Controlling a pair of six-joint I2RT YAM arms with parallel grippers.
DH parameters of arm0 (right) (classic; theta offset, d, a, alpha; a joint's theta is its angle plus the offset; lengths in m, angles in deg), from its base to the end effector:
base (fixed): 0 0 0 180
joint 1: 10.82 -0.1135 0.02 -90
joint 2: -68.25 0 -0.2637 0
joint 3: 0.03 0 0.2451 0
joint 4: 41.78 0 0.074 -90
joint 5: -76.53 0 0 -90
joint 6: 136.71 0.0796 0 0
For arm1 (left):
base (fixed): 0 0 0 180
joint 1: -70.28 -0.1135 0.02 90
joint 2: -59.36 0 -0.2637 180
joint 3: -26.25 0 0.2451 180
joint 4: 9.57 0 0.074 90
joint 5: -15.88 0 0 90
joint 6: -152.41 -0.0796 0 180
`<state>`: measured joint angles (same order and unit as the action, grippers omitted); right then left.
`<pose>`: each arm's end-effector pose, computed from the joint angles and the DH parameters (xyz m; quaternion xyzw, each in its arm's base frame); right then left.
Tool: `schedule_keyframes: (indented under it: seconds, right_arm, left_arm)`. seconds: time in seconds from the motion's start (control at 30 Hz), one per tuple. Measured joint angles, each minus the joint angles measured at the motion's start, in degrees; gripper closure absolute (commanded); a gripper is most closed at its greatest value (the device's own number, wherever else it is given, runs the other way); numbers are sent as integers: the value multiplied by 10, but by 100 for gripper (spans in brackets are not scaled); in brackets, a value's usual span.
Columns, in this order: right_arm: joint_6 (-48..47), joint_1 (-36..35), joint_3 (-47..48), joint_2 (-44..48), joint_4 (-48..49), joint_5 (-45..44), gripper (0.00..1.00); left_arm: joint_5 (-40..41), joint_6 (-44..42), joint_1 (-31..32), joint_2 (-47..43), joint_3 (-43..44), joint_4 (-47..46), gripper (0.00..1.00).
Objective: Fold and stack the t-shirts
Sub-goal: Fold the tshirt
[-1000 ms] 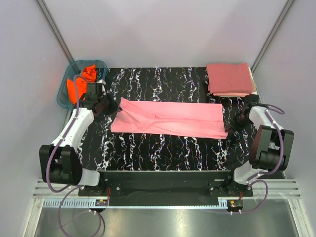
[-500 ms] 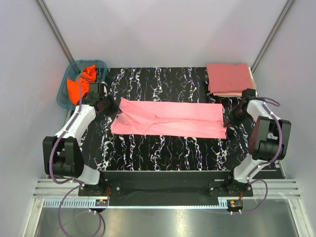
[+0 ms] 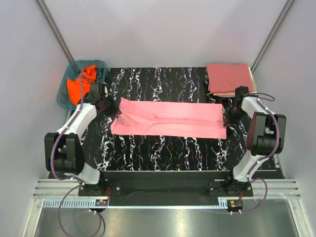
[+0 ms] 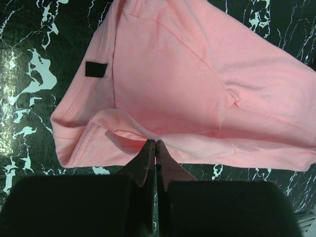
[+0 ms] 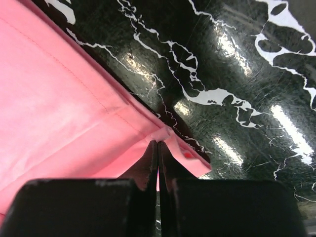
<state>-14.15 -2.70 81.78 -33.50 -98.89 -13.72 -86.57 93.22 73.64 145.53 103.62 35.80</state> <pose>0.3351 -0.0482 0.1384 0.3456 0.9316 0.0218 0.1107 0.3318 -0.0367 0.2161 -0.1920 0.9268 -0.1885 0.2620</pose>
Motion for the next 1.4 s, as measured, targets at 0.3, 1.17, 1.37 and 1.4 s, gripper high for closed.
schedule_keyframes:
  seconds: [0.3,1.17,1.37,1.4]
  right_arm:
    - [1,-11,28,-4,-2,-22,100]
    - [3,-28,61,-31,-2,-33,71]
    - [5,-34,51,16,-2,-37,71]
    - [6,-35,49,23,-2,-37,72]
  left_arm:
    - [5,-4,0,25,10,2,100]
    - [4,-10,0,57,27,6,100]
    - [-7,-11,0,57,32,6,100]
    - [-8,-11,0,57,32,6,100]
